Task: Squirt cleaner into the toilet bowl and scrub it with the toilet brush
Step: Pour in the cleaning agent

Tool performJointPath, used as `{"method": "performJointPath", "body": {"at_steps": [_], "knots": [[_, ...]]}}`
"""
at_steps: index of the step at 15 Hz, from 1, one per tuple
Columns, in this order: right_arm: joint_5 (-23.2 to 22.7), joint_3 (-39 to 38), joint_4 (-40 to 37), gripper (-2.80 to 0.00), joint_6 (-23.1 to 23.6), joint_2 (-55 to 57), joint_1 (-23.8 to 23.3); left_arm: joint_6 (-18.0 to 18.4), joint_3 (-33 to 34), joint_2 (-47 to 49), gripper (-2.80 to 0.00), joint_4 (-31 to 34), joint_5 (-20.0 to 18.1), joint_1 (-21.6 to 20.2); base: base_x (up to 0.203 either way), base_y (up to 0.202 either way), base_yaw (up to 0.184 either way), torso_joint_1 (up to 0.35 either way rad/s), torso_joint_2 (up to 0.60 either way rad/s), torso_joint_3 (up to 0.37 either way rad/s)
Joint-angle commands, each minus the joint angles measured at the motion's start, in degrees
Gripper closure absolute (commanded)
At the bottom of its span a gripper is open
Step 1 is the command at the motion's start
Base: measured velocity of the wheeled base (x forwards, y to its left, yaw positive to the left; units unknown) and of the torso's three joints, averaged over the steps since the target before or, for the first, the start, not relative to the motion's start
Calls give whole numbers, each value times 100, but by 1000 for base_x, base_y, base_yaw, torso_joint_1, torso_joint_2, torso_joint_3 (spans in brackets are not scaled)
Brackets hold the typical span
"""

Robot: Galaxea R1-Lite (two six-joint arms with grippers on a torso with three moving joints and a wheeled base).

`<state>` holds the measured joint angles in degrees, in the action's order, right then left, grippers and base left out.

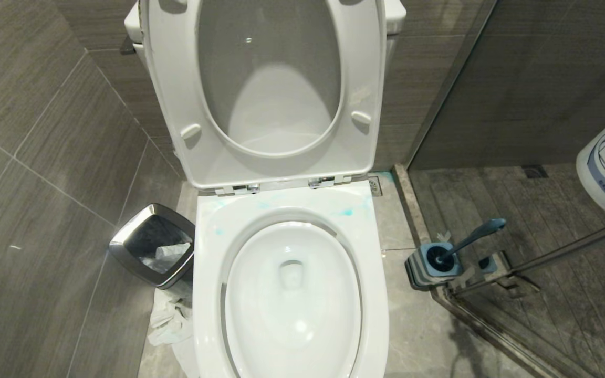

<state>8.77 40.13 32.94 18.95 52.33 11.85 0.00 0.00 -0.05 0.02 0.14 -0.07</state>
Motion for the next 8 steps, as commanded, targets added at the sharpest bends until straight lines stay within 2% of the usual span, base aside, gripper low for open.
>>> {"method": "performJointPath", "body": {"at_steps": [1, 5, 8], "knots": [[-24, -89, 20, 0, 12, 44, 2, 0, 0, 5, 0, -2, 4, -3, 0, 0, 0, 5, 2, 204], [-135, -584, 19, 0, 47, 32, 2, 0, 0, 5, 0, -2, 4, -1, 0, 0, 0, 2, -1, 205], [-138, -579, 20, 0, -6, 193, 2, 0, 0, 5, 0, -2, 4, -7, 0, 0, 0, 2, 4, 156]]}}
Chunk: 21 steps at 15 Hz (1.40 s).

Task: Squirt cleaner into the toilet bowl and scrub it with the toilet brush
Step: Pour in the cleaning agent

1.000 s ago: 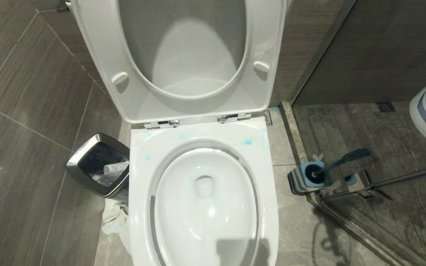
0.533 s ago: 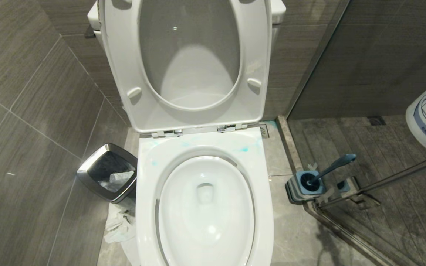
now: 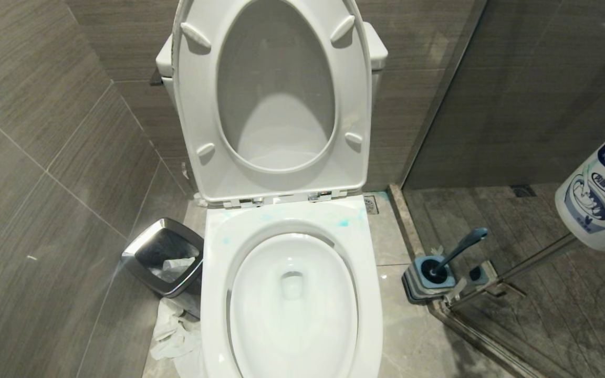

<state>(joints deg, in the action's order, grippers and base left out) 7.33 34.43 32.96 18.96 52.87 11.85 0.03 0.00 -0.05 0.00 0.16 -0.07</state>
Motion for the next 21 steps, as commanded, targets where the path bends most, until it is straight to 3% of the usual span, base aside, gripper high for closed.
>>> {"method": "performJointPath", "body": {"at_steps": [1, 4, 7, 12, 14, 21], "knots": [[6, 10, 17, 0, -20, 240, 6, -3, 0, 5, 0, 0, 2, -1, 0, 0, 0, 0, 2, 59], [47, 54, 25, 0, 124, 657, 433, -3, 0, 5, 0, 0, 2, -1, 0, 0, 0, 1, -1, 11], [294, 359, 40, 0, 697, 1309, 922, -3, 0, 5, 0, 0, 2, -7, 0, 0, 0, 0, 0, 0], [2089, 1048, 38, 0, 1024, 2349, 2745, -3, 0, 5, 0, 0, 2, -10, 0, 0, 0, 0, 0, 0], [2480, 1270, 35, 0, 1225, 2794, 3188, -3, 0, 5, 0, 0, 2, -1, 0, 0, 0, 0, 0, 0], [2817, 1874, 35, 0, 2717, 3678, 3473, -3, 0, 5, 0, 0, 2, -1, 0, 0, 0, 0, 0, 0]]}}
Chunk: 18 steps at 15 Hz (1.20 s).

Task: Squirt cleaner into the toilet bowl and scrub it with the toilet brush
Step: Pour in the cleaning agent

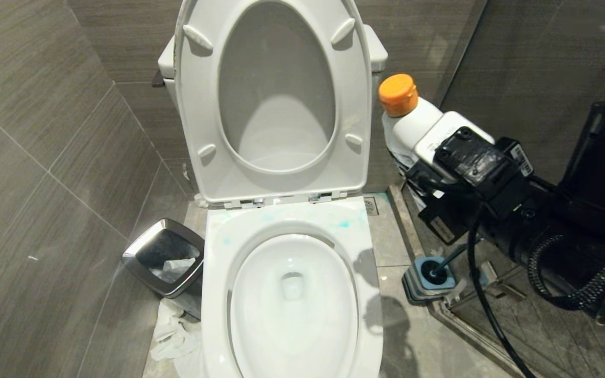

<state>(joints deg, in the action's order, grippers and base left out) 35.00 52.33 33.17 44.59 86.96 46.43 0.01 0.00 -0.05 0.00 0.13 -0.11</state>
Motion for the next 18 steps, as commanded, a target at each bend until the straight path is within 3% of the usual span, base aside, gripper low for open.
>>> {"method": "performJointPath", "body": {"at_steps": [1, 5, 11, 18], "knots": [[74, 96, 14, 0, 361, 331, 15, -1, 0, 5, 0, 0, 4, 2, 0, 0, 0, 0, 0, 0], [77, 246, 17, 0, 1184, 705, 13, -1, 0, 5, 0, 0, 4, 2, 0, 0, 0, 0, 0, 0], [279, 1356, 23, 0, 2691, 1492, 6, -1, 0, 5, 0, 0, 4, -7, 0, 0, 0, 0, 0, 0], [288, 1499, 13, 0, 4603, 1622, -46, -1, 0, 5, 0, 0, 4, 2, 0, 0, 0, 0, 0, 0]]}}
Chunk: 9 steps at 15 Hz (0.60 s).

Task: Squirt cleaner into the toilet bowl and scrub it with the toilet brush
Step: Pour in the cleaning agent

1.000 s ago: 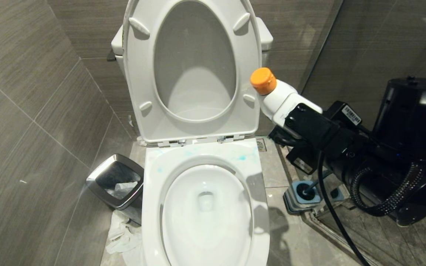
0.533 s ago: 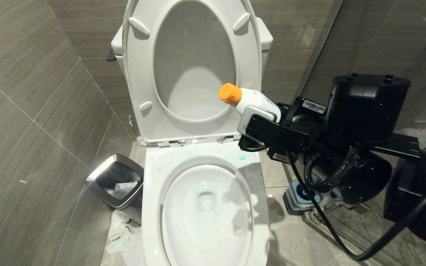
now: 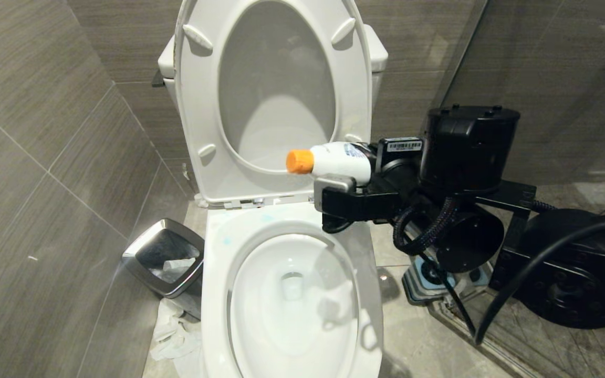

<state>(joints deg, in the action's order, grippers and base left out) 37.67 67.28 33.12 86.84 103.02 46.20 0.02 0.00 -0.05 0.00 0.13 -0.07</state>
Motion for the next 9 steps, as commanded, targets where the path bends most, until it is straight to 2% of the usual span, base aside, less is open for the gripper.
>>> {"method": "performJointPath", "body": {"at_steps": [1, 9], "knots": [[21, 4, 11, 0, 618, 23, -36, -2, 0, 5, 0, 0, 4, -1, 0, 0, 0, 0, 0, 0], [21, 229, 22, 0, 2569, 190, -77, -2, 0, 5, 0, 0, 4, -2, 0, 0, 0, 0, 0, 0]]}}
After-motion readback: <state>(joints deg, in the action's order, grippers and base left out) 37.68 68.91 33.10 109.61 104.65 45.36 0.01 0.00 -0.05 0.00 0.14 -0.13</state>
